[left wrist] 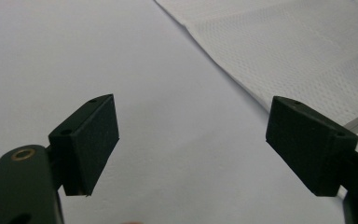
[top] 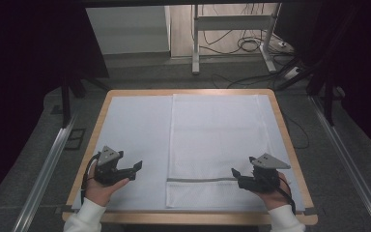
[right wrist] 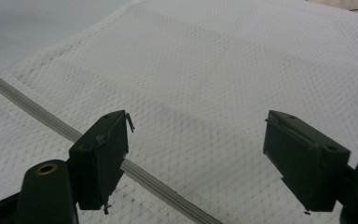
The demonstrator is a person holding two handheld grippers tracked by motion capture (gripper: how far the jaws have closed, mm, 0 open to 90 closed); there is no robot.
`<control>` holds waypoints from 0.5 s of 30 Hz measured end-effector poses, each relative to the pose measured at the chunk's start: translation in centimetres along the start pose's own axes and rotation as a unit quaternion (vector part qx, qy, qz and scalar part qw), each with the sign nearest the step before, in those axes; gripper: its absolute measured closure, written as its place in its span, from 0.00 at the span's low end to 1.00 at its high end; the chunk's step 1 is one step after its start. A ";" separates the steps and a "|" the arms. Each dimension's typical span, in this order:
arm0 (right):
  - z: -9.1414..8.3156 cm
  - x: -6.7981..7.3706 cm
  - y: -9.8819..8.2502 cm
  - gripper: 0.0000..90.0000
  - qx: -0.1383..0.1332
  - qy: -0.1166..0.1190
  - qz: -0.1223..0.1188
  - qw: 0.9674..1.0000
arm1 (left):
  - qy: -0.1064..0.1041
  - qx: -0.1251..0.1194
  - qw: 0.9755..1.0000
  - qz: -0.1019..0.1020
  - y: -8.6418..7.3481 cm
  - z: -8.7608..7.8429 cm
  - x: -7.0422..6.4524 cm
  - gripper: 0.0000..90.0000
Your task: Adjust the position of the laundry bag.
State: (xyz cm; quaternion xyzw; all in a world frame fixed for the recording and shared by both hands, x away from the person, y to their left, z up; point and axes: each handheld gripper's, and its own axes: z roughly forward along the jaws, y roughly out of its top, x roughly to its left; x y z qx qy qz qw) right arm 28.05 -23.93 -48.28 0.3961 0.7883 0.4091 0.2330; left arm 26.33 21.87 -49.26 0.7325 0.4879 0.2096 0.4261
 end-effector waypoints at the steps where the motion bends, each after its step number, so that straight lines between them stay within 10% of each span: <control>1: 0.0 -0.1 0.0 0.24 0.001 0.002 0.006 1.000 | -0.005 0.004 1.000 -0.001 0.1 0.1 -0.1 0.19; 15: 0.1 -0.3 0.0 0.23 0.025 0.002 0.028 0.999 | -0.018 0.029 0.999 -0.001 0.2 0.3 -0.7 0.18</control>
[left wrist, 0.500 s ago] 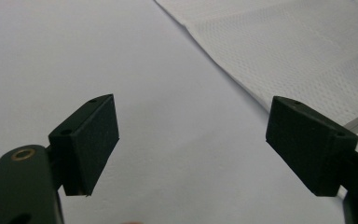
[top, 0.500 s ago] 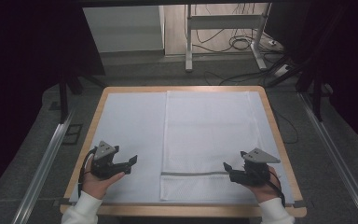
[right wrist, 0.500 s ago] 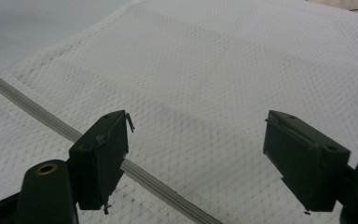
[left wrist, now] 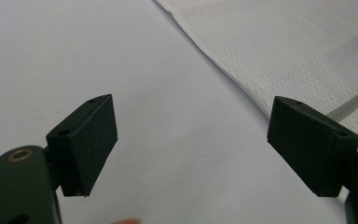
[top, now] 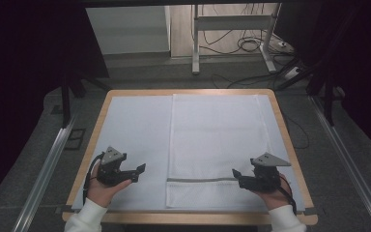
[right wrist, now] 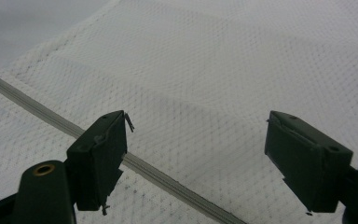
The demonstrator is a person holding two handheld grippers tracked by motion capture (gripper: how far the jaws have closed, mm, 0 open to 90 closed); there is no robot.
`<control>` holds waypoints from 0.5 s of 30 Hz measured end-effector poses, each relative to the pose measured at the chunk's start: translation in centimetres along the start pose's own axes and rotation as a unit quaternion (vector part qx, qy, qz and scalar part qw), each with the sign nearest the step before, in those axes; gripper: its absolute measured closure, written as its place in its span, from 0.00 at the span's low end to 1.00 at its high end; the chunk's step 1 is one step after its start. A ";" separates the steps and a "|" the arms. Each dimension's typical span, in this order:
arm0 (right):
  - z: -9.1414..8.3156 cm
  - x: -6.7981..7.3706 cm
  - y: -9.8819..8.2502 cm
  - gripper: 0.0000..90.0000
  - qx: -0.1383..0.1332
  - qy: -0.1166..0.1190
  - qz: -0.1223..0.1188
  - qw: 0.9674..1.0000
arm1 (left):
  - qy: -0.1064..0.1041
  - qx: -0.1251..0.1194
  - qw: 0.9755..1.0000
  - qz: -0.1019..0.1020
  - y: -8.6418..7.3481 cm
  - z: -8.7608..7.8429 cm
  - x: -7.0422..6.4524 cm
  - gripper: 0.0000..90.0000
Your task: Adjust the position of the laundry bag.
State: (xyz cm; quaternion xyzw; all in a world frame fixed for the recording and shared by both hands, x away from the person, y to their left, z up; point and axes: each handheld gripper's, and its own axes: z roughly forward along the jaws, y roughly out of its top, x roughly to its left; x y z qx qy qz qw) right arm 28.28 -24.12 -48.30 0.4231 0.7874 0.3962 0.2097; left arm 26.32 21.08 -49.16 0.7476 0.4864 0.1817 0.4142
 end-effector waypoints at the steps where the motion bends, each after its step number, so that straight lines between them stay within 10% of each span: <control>1: 0.0 0.0 0.0 0.23 0.002 0.000 0.001 1.000 | -0.002 0.002 1.000 -0.001 0.0 0.0 0.0 0.18; 15: 0.2 0.3 0.1 0.23 0.009 0.004 -0.009 1.000 | -0.006 0.030 0.999 -0.027 0.6 -0.4 -0.8 0.21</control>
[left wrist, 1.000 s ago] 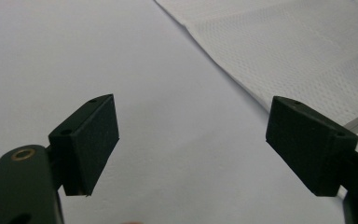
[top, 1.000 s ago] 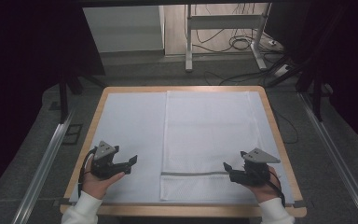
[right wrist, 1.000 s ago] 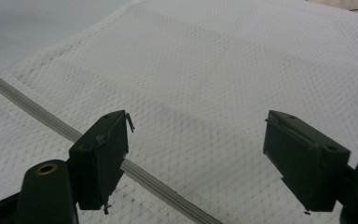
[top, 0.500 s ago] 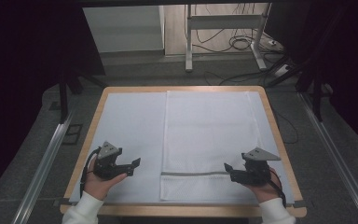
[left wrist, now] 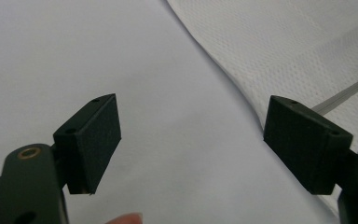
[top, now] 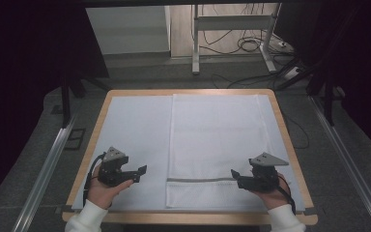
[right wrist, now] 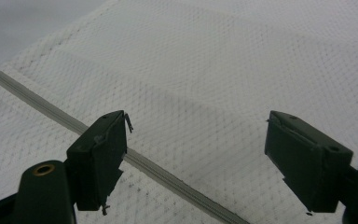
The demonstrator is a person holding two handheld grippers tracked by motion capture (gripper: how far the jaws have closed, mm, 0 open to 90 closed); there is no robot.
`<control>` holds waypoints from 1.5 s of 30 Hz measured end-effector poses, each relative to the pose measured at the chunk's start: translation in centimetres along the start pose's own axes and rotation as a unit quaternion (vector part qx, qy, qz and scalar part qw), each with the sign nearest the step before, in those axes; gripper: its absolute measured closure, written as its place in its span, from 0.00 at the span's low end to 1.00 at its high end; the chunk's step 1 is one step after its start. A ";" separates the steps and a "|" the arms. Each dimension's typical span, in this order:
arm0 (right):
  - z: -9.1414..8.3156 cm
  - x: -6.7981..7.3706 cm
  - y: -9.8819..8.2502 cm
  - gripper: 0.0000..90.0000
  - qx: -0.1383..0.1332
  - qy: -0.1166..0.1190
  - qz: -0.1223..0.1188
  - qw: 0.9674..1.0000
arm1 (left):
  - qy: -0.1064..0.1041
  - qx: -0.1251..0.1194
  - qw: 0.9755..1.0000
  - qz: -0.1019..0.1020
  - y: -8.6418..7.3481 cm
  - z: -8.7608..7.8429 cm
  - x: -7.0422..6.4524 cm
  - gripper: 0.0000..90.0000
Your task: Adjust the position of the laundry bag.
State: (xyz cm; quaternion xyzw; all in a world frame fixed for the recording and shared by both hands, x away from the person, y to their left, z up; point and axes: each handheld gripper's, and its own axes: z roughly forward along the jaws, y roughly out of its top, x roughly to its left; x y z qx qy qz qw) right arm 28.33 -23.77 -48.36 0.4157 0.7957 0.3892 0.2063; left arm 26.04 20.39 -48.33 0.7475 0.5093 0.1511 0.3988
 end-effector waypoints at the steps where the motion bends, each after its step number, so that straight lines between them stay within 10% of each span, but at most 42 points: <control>1: 0.0 0.0 0.0 0.23 0.002 0.000 -0.001 1.000 | -0.001 0.000 1.000 0.002 0.0 0.0 0.0 0.21; 19: -0.3 -0.2 -0.3 0.23 0.004 0.000 0.003 1.000 | 0.020 0.012 1.000 0.004 0.5 0.8 -0.1 0.29; 45: -0.6 -0.2 -0.2 0.23 -0.012 -0.009 0.002 1.000 | -0.028 0.053 0.998 -0.007 2.4 5.5 -3.5 0.35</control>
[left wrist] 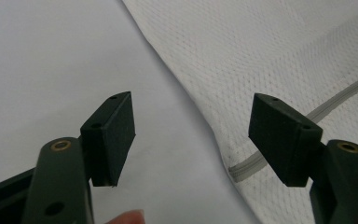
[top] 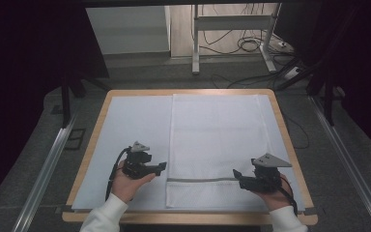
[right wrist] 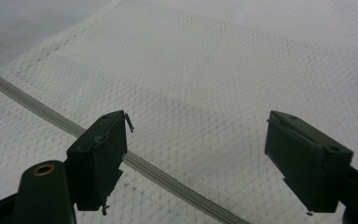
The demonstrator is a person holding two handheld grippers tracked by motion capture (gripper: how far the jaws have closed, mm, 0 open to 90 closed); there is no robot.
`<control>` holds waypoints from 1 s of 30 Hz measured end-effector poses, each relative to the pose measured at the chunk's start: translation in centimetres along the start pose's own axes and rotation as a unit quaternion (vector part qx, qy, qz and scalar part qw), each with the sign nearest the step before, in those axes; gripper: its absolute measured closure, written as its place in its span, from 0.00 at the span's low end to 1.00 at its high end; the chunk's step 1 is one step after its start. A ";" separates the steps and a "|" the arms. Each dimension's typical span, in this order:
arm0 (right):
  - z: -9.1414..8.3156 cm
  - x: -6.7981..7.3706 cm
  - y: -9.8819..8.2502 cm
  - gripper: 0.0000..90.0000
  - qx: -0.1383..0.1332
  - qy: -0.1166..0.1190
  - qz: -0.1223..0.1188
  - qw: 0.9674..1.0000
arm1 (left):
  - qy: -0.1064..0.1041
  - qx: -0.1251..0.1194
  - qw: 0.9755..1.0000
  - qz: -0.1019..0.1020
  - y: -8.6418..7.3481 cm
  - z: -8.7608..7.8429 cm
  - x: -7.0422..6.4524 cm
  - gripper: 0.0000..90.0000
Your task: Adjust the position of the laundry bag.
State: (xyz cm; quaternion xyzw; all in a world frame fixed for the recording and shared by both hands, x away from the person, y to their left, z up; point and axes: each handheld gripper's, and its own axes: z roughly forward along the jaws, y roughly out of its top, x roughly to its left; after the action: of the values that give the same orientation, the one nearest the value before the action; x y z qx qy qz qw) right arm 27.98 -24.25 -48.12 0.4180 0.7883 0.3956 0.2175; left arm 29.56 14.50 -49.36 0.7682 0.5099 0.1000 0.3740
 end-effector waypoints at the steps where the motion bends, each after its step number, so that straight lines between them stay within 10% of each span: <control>1: 0.0 0.0 0.0 0.23 -0.001 -0.001 0.000 1.000 | -0.001 0.000 1.000 -0.007 0.1 0.4 -0.1 0.36; 30: -0.5 -0.5 0.2 0.23 -0.013 -0.007 0.004 1.000 | -0.052 0.053 0.996 -0.049 -0.7 4.6 -1.3 0.55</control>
State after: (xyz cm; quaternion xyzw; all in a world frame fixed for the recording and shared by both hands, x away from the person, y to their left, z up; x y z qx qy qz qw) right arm 28.00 -24.79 -47.67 0.4213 0.7796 0.4040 0.2270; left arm 30.99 11.35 -52.78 0.7652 0.5312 0.0142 0.3634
